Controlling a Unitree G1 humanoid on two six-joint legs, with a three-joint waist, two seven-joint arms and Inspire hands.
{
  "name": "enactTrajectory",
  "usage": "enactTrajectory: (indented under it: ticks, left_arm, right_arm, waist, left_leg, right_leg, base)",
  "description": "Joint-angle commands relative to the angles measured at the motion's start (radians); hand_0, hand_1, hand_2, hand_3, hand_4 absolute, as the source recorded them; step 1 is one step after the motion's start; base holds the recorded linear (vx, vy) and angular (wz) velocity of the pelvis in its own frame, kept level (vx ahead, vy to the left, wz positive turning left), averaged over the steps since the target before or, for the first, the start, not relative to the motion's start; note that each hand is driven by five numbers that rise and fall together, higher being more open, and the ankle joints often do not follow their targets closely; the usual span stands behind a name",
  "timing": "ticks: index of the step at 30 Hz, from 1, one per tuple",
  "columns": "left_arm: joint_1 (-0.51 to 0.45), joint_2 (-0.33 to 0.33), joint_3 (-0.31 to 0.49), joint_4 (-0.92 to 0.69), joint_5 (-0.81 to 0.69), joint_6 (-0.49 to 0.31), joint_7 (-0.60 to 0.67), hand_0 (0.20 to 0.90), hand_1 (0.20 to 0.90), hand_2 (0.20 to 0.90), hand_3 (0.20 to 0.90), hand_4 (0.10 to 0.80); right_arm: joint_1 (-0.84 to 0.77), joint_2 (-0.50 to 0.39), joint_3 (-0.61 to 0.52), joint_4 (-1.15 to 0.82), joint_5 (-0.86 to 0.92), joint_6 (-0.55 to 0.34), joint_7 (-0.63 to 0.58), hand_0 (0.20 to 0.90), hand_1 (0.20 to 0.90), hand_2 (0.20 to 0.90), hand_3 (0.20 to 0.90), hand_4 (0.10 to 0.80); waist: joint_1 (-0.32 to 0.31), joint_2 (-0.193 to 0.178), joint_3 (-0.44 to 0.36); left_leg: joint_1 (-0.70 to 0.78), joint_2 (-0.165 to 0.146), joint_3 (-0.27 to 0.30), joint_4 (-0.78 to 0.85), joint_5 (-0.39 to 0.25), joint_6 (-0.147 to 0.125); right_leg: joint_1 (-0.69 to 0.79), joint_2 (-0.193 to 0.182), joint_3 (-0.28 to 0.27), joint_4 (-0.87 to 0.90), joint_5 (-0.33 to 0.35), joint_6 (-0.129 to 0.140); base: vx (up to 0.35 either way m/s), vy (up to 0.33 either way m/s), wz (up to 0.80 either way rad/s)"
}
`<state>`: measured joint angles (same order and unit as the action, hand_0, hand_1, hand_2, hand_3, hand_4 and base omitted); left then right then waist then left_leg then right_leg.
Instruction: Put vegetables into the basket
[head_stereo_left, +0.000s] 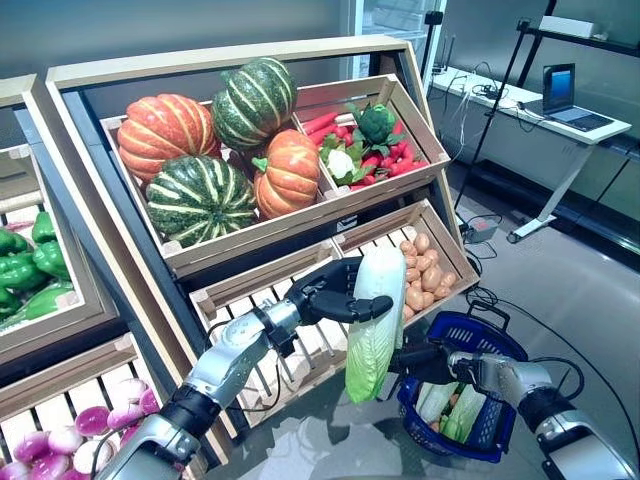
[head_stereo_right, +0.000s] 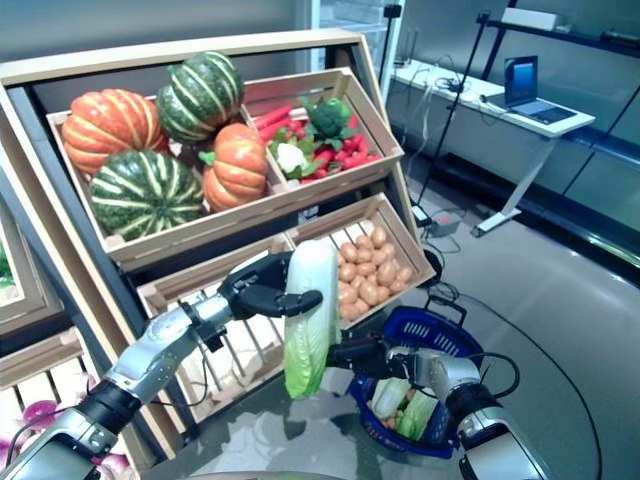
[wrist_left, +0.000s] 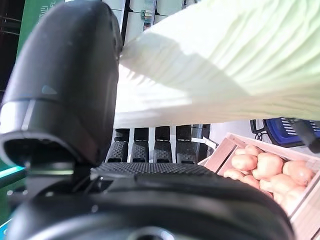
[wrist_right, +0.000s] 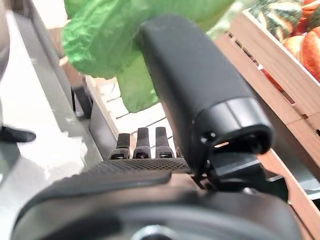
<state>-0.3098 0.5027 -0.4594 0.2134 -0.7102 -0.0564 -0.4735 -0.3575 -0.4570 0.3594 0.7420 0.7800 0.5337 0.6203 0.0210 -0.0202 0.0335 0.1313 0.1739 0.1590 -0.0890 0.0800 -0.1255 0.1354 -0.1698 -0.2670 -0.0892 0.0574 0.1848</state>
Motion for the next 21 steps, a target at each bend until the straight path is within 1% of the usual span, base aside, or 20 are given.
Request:
enactTrajectory:
  ticks: [1,5,6,7,12,14,17,18,21]
  left_arm:
    - [-0.137,-0.096,0.063,-0.132,-0.121,-0.125,-0.053,0.3,0.3,0.3,0.3,0.4]
    - [-0.128,-0.094,0.063,-0.128,-0.129,-0.119,-0.065,0.3,0.3,0.3,0.3,0.4]
    - [-0.128,-0.094,0.063,-0.128,-0.129,-0.119,-0.065,0.3,0.3,0.3,0.3,0.4]
    - [-0.123,-0.09,0.066,-0.128,-0.137,-0.111,-0.072,0.3,0.3,0.3,0.3,0.4]
    - [-0.114,-0.087,0.076,-0.117,-0.138,-0.096,-0.083,0.3,0.3,0.3,0.3,0.4]
    - [-0.113,-0.082,0.08,-0.112,-0.123,-0.093,-0.075,0.3,0.3,0.3,0.3,0.4]
    - [-0.105,-0.068,0.09,-0.11,-0.117,-0.088,-0.064,0.3,0.3,0.3,0.3,0.4]
    - [-0.103,-0.067,0.091,-0.108,-0.116,-0.09,-0.065,0.3,0.3,0.3,0.3,0.4]
    - [-0.08,-0.041,0.109,-0.081,-0.101,-0.115,-0.063,0.3,0.3,0.3,0.3,0.4]
  right_arm:
    - [-0.079,0.11,0.009,-0.08,0.226,0.017,0.214,0.9,0.9,0.9,0.9,0.8]
    - [-0.074,0.137,0.009,-0.153,0.32,0.008,0.291,0.9,0.9,0.9,0.9,0.8]
    - [-0.074,0.137,0.009,-0.153,0.32,0.008,0.291,0.9,0.9,0.9,0.9,0.8]
    - [-0.074,0.134,0.003,-0.182,0.351,-0.013,0.307,0.9,0.9,0.9,0.9,0.8]
    - [-0.088,0.118,-0.022,-0.207,0.395,-0.071,0.273,0.9,0.9,0.9,0.9,0.8]
    - [-0.093,0.096,-0.038,-0.204,0.369,-0.104,0.256,0.9,0.9,0.9,0.9,0.8]
    - [-0.088,0.062,-0.044,-0.209,0.28,-0.139,0.225,0.9,0.9,0.9,0.9,0.8]
    - [-0.087,0.057,-0.044,-0.209,0.275,-0.14,0.225,0.9,0.9,0.9,0.9,0.8]
    - [-0.056,-0.015,-0.045,-0.225,0.165,-0.142,0.212,0.9,0.9,0.9,0.9,0.8]
  waist:
    - [0.014,-0.019,-0.038]
    - [0.018,-0.016,-0.041]
    - [0.018,-0.016,-0.041]
    - [0.019,-0.016,-0.043]
    - [0.02,-0.018,-0.048]
    - [0.018,-0.019,-0.049]
    - [0.015,-0.021,-0.05]
    - [0.014,-0.021,-0.049]
    - [0.004,-0.026,-0.046]
  left_leg:
    - [0.006,-0.016,0.003,0.002,-0.087,0.007]
    - [0.003,-0.02,-0.007,0.002,-0.091,0.009]
    - [0.003,-0.02,-0.007,0.002,-0.091,0.009]
    - [0.003,-0.021,-0.009,0.002,-0.093,0.009]
    - [0.004,-0.022,-0.011,0.002,-0.095,0.01]
    - [0.003,-0.021,-0.01,0.002,-0.094,0.01]
    - [0.003,-0.02,-0.008,0.002,-0.093,0.01]
    - [0.003,-0.02,-0.007,0.002,-0.093,0.01]
    - [0.003,-0.018,-0.001,0.002,-0.091,0.01]
  right_leg:
    - [0.027,0.0,0.0,0.002,-0.034,-0.036]
    - [0.026,0.001,-0.001,0.002,-0.037,-0.037]
    - [0.026,0.001,-0.001,0.002,-0.037,-0.037]
    - [0.026,0.001,-0.003,0.002,-0.038,-0.036]
    - [0.026,0.001,0.0,0.002,-0.039,-0.034]
    - [0.024,0.002,0.003,0.002,-0.038,-0.034]
    - [0.022,0.002,0.007,0.002,-0.037,-0.033]
    - [0.022,0.003,0.008,0.002,-0.037,-0.033]
    - [0.019,0.004,0.015,0.002,-0.034,-0.033]
  base:
    - [0.004,0.008,0.11]
    - [0.001,0.007,0.1]
    - [0.0,0.0,0.0]
    - [0.0,0.0,0.0]
    - [0.003,-0.001,0.01]
    - [0.0,0.0,0.0]
    - [0.0,0.0,0.0]
    - [0.0,0.0,0.0]
    - [0.0,0.0,0.0]
